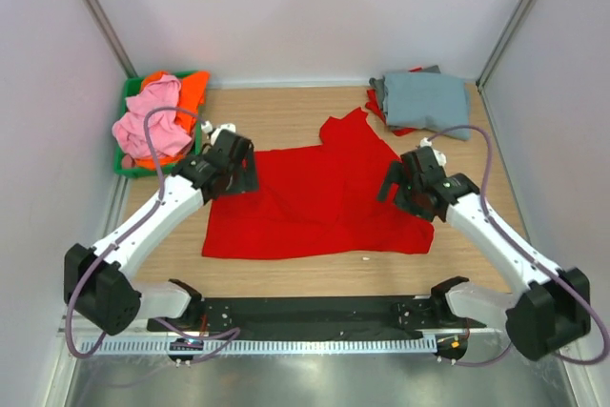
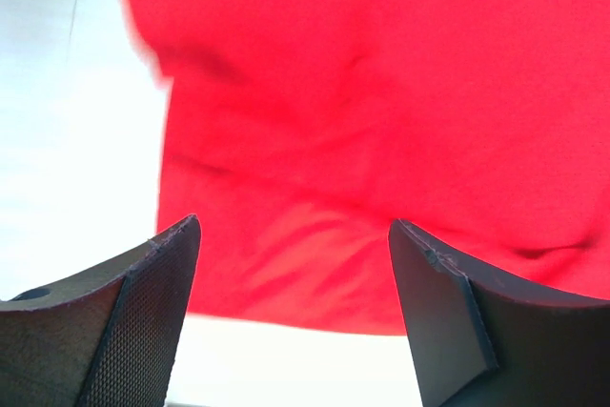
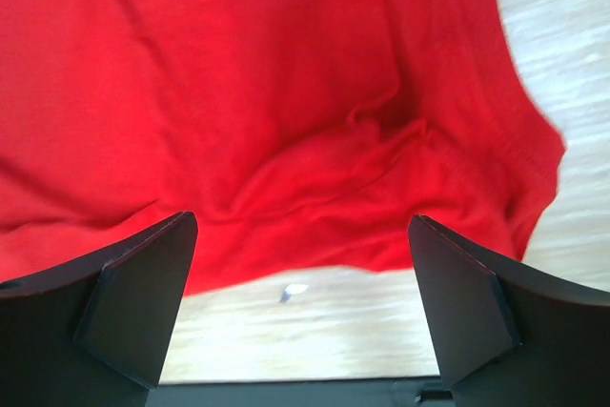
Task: Fold and stack the t-shirts
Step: Fold the tshirt
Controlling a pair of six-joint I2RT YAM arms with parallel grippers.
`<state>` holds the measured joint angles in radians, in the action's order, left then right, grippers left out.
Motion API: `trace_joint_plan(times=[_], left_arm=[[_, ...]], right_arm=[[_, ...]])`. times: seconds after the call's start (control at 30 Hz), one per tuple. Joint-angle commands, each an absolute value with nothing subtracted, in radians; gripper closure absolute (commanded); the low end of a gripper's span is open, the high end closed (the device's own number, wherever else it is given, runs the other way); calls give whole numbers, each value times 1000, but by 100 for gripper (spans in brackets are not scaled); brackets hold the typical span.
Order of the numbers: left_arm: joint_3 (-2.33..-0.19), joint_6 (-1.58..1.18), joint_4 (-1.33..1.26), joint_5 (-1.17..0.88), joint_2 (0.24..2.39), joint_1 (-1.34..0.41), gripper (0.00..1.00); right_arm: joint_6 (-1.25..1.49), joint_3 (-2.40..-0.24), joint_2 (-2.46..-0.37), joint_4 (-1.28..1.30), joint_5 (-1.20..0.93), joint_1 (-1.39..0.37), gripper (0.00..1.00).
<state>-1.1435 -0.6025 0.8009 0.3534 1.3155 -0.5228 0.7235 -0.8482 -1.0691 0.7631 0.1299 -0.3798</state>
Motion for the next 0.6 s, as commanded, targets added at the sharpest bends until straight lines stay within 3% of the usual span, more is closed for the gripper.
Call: trace_joint_plan(times=[0.0, 0.4, 0.57], left_arm=[[-996, -669, 836, 380, 1361, -505, 20], [-864, -776, 621, 284, 1534, -485, 22], [-752, -847, 629, 264, 1500, -485, 21]], right_arm=[[612, -907, -1190, 698, 227, -383, 0], [549, -890, -1508, 404, 166, -371, 0], [673, -746, -1516, 365, 181, -371, 0]])
